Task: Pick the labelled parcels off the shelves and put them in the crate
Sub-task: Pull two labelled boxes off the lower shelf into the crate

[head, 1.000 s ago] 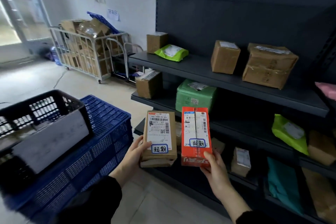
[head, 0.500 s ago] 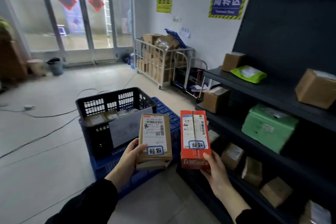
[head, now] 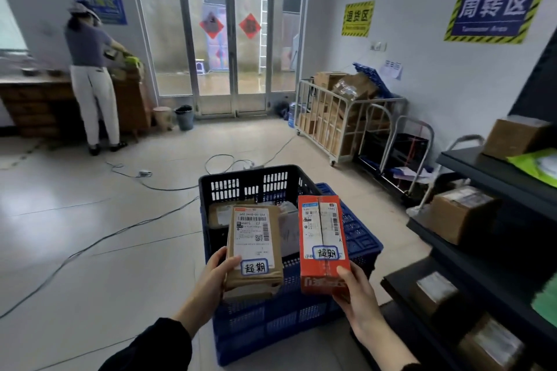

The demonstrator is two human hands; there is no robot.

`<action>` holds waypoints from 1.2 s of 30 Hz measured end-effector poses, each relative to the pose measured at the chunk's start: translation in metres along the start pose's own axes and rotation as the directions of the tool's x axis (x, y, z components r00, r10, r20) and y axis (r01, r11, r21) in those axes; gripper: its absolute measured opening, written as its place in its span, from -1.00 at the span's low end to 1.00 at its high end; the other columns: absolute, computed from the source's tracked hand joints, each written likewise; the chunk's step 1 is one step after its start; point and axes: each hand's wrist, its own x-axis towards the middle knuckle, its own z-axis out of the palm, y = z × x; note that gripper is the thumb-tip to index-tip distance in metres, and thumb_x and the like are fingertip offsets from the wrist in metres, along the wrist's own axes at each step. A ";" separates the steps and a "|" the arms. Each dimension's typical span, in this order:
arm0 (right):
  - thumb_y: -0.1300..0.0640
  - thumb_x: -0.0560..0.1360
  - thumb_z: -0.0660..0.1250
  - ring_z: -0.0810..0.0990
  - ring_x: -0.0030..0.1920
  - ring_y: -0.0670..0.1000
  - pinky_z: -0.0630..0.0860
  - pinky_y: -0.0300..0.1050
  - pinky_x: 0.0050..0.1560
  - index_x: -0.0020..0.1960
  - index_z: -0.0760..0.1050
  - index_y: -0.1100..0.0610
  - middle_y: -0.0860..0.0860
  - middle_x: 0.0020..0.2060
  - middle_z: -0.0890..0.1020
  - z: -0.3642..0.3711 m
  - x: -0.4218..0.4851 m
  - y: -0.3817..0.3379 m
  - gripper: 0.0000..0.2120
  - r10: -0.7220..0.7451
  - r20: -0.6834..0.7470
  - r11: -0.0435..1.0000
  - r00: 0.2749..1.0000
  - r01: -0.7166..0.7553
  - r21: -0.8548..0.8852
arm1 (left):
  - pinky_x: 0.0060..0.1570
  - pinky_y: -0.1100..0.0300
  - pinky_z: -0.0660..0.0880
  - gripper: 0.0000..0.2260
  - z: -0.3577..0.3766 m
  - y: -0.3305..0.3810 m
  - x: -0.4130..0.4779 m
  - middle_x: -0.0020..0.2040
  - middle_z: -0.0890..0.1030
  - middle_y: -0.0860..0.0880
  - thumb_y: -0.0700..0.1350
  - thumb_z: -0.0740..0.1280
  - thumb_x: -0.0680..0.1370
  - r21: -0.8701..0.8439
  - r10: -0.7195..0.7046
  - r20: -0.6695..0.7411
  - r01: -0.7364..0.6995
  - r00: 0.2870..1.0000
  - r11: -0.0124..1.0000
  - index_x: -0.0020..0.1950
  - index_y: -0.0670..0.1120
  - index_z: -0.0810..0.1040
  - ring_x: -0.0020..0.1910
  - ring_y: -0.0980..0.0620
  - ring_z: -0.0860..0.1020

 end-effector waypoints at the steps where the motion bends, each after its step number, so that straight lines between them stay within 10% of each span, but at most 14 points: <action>1: 0.06 0.39 0.43 0.54 0.03 0.02 0.47 -0.04 0.05 0.24 0.41 0.06 0.10 0.06 0.57 0.001 0.015 0.000 -0.55 0.008 0.009 1.000 1.000 -0.008 -0.001 | -0.39 0.26 0.58 -0.64 0.000 0.003 0.012 0.05 0.61 -0.13 -0.12 0.26 0.57 0.003 0.006 -0.009 -0.005 1.000 1.000 0.35 -0.05 0.31 -0.18 -0.02 0.68; 24: 0.12 0.49 0.32 0.56 0.10 0.17 0.54 0.04 0.07 0.21 0.40 0.08 0.19 0.05 0.59 0.038 0.329 -0.050 -0.70 0.193 0.230 0.956 0.954 -0.130 -0.262 | -0.33 0.20 0.62 -0.63 -0.035 0.070 0.252 0.07 0.60 -0.25 -0.20 0.27 0.55 -0.019 -0.013 -0.300 0.007 0.954 1.000 0.34 -0.22 0.34 -0.15 -0.07 0.66; 36: -0.02 0.29 0.38 0.56 0.03 0.10 0.43 -0.03 -0.05 0.10 0.50 0.07 0.13 0.00 0.63 0.092 0.467 -0.050 -0.59 0.393 0.241 0.762 0.887 -0.169 -0.625 | -0.50 0.31 0.52 -0.61 -0.122 0.083 0.367 0.17 0.54 -0.30 -0.28 0.29 0.52 0.083 -0.101 -0.325 0.134 0.940 0.987 0.35 -0.19 0.35 -0.12 -0.14 0.59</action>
